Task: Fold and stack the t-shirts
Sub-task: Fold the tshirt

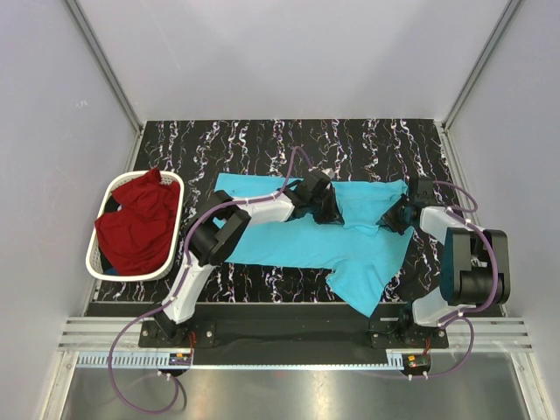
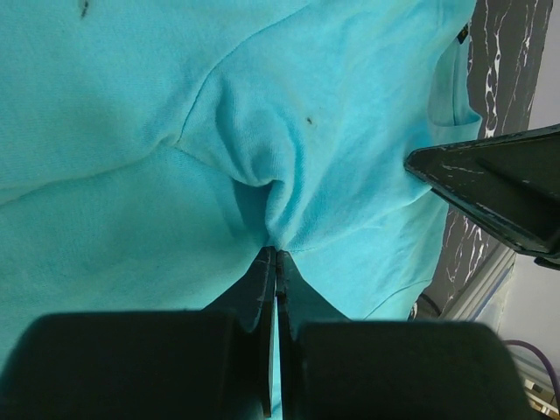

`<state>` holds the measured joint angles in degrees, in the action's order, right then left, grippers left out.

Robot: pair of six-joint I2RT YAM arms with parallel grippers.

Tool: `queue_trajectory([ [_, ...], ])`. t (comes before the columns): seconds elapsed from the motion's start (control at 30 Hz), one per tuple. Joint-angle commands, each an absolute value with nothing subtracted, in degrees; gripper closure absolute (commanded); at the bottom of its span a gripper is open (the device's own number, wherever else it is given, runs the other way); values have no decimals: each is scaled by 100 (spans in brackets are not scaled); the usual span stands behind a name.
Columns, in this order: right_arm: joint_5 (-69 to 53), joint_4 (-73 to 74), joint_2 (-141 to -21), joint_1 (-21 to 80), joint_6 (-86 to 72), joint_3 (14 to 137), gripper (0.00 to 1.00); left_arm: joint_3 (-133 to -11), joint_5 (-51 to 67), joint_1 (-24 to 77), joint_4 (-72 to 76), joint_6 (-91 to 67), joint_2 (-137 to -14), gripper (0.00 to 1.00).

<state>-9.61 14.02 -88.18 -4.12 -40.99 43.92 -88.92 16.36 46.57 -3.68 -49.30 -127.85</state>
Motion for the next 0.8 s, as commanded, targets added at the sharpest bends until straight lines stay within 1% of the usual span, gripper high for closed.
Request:
queue_trajectory([
  [0.0,-913,1090,-8605,-369,-4105,4359,93,-9219,1529,4632,-343,-4817,-12560,100],
  [0.03,-966,1142,-8500,-369,-4122,4368,99,-9272,1503,4632,-447,-4816,-12533,100],
  [0.07,-993,1230,-8429,-369,-4131,4403,100,-9281,1442,4641,-509,-4825,-12455,100],
  [0.27,-1160,1845,-8130,-360,-4131,4474,100,-9281,932,4728,-1116,-4808,-12155,100],
  [0.6,-1248,1942,-8051,-360,-4184,4315,100,-9255,905,4790,-1414,-4720,-12226,100],
  [0.77,-1239,1951,-8130,-360,-4166,4289,99,-9360,668,4878,-1617,-4579,-12164,100],
])
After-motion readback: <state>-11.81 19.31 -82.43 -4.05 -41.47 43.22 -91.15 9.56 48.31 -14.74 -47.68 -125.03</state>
